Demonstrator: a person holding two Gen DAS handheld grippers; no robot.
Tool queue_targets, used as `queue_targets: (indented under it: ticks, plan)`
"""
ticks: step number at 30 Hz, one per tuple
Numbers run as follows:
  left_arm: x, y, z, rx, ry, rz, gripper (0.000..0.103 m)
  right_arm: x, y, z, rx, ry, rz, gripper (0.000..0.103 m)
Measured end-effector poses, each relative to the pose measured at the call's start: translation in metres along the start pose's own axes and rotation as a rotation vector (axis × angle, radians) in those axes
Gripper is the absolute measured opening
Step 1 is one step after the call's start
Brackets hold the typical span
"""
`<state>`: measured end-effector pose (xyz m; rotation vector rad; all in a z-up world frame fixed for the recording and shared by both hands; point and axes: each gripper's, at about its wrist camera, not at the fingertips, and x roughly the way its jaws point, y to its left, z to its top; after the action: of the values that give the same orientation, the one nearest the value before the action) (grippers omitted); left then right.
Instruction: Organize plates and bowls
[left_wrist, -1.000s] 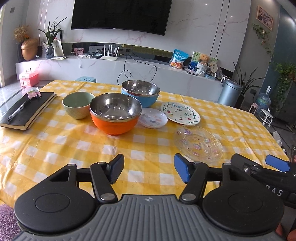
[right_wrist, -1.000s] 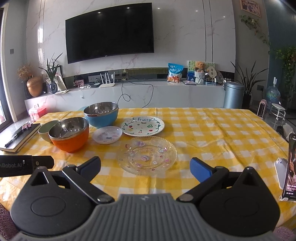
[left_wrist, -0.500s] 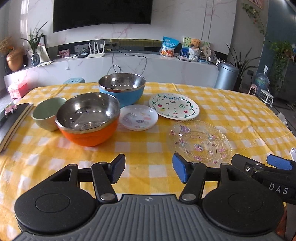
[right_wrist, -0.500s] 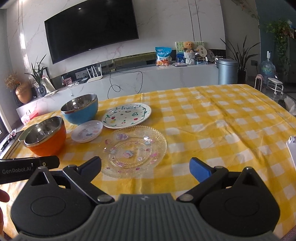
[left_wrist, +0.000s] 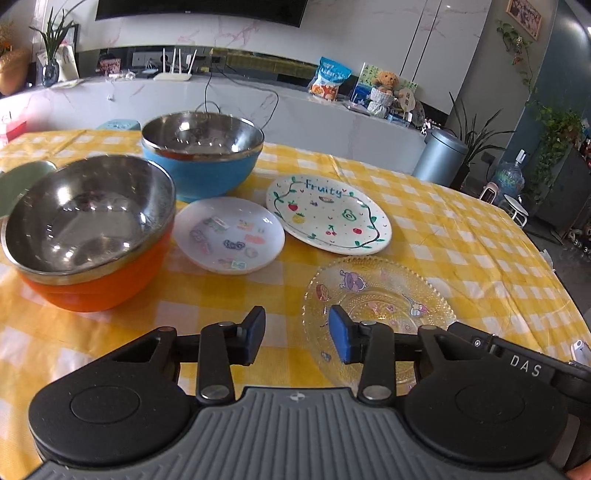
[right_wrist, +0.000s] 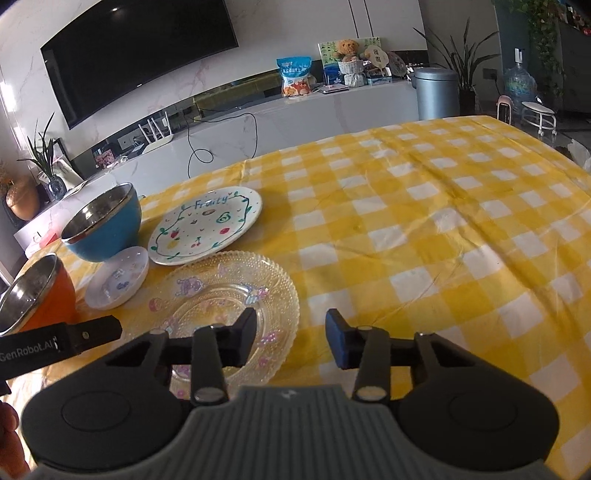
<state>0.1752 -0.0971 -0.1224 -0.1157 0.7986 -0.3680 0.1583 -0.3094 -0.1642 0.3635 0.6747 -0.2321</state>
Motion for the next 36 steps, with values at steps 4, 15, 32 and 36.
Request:
queue_targets:
  ticks: [4, 15, 32, 36]
  plan:
    - [0.014, 0.0, 0.0, -0.009, 0.021, -0.014, 0.039, 0.01, -0.004, 0.005, 0.008, 0.004, 0.001, 0.028]
    - [0.023, -0.005, -0.001, -0.007, 0.018, -0.046, 0.019, 0.019, -0.006, 0.001, 0.042, 0.012, 0.049, 0.013]
    - [-0.023, 0.002, -0.006, 0.023, -0.021, -0.005, 0.017, -0.012, 0.008, -0.004, 0.031, 0.008, 0.096, 0.01]
    - [-0.046, 0.015, -0.012, 0.006, -0.027, 0.012, 0.017, -0.028, 0.02, -0.013, 0.03, 0.017, 0.129, 0.01]
